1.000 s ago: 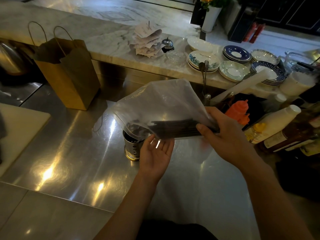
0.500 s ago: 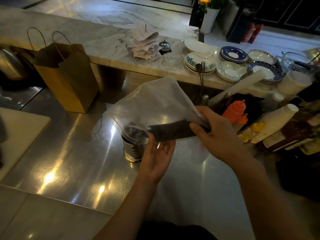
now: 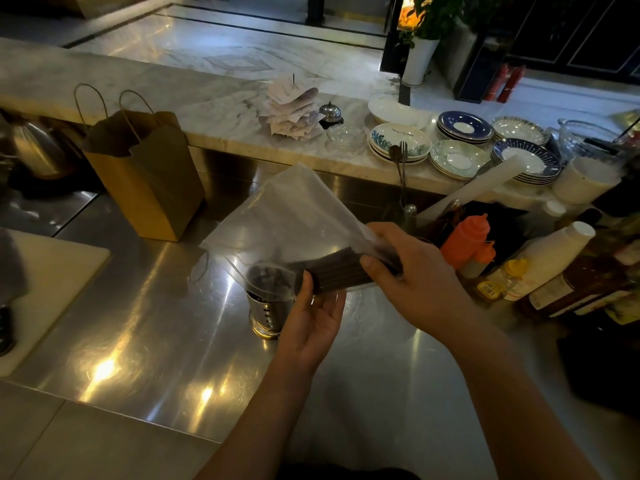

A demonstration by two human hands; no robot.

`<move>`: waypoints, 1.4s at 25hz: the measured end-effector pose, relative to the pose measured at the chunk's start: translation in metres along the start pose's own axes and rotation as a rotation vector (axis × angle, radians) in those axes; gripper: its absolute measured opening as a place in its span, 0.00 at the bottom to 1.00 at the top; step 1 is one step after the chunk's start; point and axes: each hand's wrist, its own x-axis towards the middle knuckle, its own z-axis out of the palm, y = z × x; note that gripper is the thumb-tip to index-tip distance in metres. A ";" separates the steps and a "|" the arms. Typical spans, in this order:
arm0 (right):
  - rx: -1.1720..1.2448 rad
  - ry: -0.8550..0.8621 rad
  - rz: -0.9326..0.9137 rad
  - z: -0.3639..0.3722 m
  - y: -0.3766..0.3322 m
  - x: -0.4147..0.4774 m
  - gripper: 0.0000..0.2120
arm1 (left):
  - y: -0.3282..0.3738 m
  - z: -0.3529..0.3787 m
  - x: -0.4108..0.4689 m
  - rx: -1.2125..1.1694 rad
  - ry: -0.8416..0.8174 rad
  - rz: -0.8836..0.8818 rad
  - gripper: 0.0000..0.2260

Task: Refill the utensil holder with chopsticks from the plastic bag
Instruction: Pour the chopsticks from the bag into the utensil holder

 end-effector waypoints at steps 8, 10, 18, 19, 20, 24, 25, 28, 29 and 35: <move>-0.055 -0.037 -0.040 -0.008 -0.017 0.016 0.21 | 0.003 0.006 -0.002 -0.047 -0.008 -0.014 0.13; -0.043 -0.029 -0.052 -0.009 -0.019 0.015 0.21 | 0.004 0.007 -0.003 -0.040 -0.011 -0.010 0.14; -0.072 -0.025 -0.038 -0.010 -0.026 0.016 0.22 | 0.004 0.010 -0.004 -0.048 -0.003 -0.002 0.16; -0.071 -0.027 -0.037 -0.010 -0.027 0.016 0.23 | 0.003 0.010 -0.004 -0.052 -0.002 -0.002 0.15; -0.074 -0.028 -0.037 -0.010 -0.028 0.016 0.22 | 0.003 0.011 -0.004 -0.054 -0.004 -0.004 0.15; -0.096 -0.025 -0.034 -0.010 -0.030 0.017 0.20 | 0.003 0.012 -0.003 -0.064 -0.005 -0.003 0.17; -0.098 -0.027 -0.033 -0.010 -0.030 0.017 0.20 | 0.003 0.012 -0.003 -0.057 -0.001 -0.003 0.18; -0.091 -0.025 -0.038 -0.012 -0.032 0.017 0.21 | 0.004 0.013 -0.002 -0.065 0.000 0.002 0.20; -0.091 -0.026 -0.038 -0.012 -0.032 0.017 0.21 | 0.004 0.013 -0.003 -0.072 0.002 0.004 0.21; -0.134 0.015 -0.068 -0.012 -0.036 0.017 0.19 | 0.004 0.014 -0.001 -0.074 -0.041 0.000 0.20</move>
